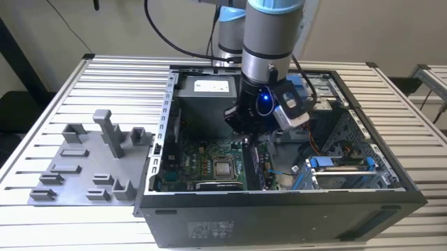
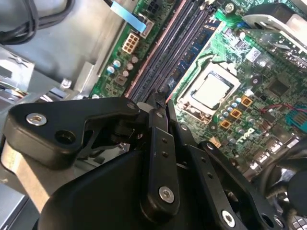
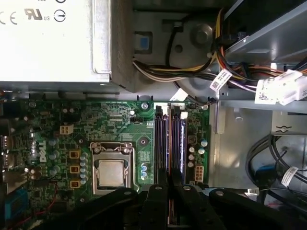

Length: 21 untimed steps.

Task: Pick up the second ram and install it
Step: 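Insert the second ram into the second slot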

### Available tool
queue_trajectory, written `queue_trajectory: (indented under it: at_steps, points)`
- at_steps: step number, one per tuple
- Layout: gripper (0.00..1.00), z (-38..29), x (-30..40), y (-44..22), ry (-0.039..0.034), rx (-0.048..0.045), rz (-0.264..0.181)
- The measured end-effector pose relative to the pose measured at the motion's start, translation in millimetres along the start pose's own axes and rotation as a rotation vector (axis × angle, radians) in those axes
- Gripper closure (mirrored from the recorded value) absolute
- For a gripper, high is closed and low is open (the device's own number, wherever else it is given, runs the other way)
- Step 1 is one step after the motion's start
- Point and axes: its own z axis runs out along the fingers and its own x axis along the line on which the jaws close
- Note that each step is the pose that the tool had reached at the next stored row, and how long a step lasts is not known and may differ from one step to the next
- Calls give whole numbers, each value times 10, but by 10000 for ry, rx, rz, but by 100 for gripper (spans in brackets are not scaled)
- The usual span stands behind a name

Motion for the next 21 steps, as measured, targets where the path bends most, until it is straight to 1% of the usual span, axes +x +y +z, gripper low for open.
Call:
queue_trajectory:
  at_steps: [1, 2, 3, 4, 11, 14, 21]
  points:
    - [85, 5, 0, 0, 83, -1, -2]
    - [85, 12, 0, 0, 144, 0, -4]
    - [85, 23, 0, 0, 182, 0, -5]
    - [85, 35, 1, 0, 200, -1, -5]
    - [85, 57, -5, -6, 209, 3, -6]
    - [85, 104, -21, -7, 212, 4, -6]
    - [85, 229, -17, -19, 209, 3, -5]
